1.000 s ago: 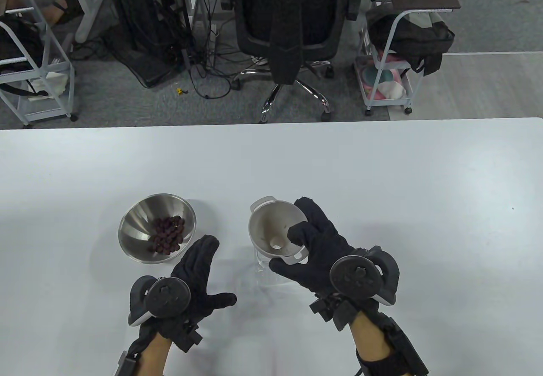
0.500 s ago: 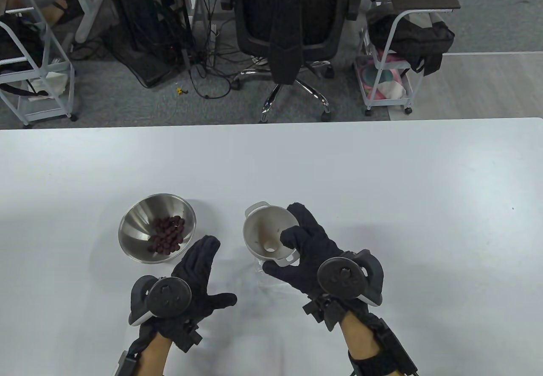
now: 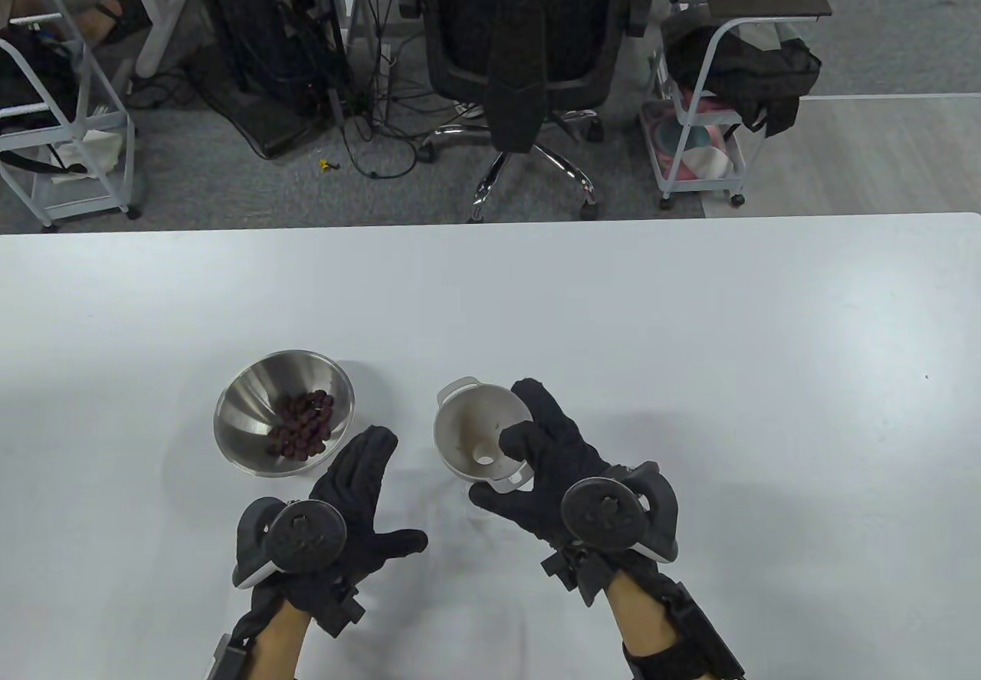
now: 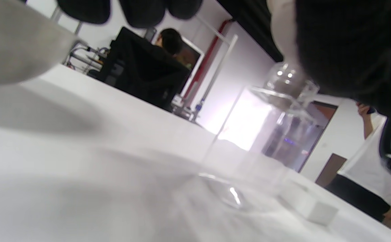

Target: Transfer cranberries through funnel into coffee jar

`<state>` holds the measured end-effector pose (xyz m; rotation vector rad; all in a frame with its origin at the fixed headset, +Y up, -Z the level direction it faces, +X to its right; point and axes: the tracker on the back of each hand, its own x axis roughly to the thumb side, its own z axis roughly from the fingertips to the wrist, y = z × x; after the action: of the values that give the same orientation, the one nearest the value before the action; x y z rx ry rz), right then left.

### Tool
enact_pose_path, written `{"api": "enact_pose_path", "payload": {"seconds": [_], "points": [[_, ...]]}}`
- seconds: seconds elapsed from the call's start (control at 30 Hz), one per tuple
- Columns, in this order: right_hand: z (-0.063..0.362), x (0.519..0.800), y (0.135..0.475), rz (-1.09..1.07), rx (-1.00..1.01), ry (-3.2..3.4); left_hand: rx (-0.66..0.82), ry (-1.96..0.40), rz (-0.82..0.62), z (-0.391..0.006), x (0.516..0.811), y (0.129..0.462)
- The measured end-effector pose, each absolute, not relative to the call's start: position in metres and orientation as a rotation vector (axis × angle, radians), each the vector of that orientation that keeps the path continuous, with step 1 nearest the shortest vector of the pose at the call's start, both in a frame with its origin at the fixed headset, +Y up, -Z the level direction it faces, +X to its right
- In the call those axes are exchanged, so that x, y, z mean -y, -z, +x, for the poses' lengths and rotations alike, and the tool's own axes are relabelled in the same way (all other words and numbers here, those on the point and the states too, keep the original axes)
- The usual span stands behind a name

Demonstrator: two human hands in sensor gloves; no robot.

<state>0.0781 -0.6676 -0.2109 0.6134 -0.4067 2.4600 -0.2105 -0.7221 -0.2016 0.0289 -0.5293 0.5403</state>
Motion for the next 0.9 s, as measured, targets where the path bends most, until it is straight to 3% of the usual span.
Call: {"api": "enact_pose_path", "payload": {"seconds": [0.9], "points": [[0.082,0.682,0.207,0.618,0.367,-2.464,0.530,-0.528,0.016,-0.210,0.724,0.202]]}}
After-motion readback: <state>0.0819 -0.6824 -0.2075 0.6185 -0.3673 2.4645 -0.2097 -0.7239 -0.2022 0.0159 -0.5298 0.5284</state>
